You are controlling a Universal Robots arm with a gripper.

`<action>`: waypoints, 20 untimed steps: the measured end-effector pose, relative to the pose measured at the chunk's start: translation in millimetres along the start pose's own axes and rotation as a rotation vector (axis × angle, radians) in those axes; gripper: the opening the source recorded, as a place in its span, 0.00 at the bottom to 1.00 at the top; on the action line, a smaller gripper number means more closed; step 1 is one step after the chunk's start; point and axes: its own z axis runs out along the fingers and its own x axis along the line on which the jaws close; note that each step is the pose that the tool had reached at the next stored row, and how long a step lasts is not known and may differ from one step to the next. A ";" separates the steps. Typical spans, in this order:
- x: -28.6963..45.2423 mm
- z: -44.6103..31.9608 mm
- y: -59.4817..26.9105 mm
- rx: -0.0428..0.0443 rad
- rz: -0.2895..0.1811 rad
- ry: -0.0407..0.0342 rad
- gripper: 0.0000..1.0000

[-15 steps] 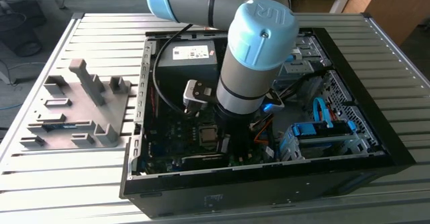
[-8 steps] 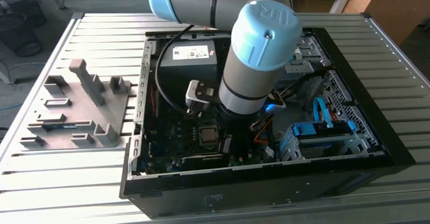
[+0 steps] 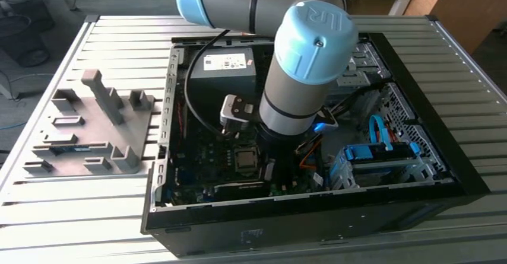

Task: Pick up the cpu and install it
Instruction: 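Install the first cpu locking lever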

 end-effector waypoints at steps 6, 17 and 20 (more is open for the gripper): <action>0.9 1.0 2.2 -0.0036 -0.001 -0.0131 0.10; 1.8 -3.0 4.8 -0.0015 -0.002 -0.0174 0.10; 2.2 -3.1 5.2 -0.0017 -0.002 -0.0179 0.10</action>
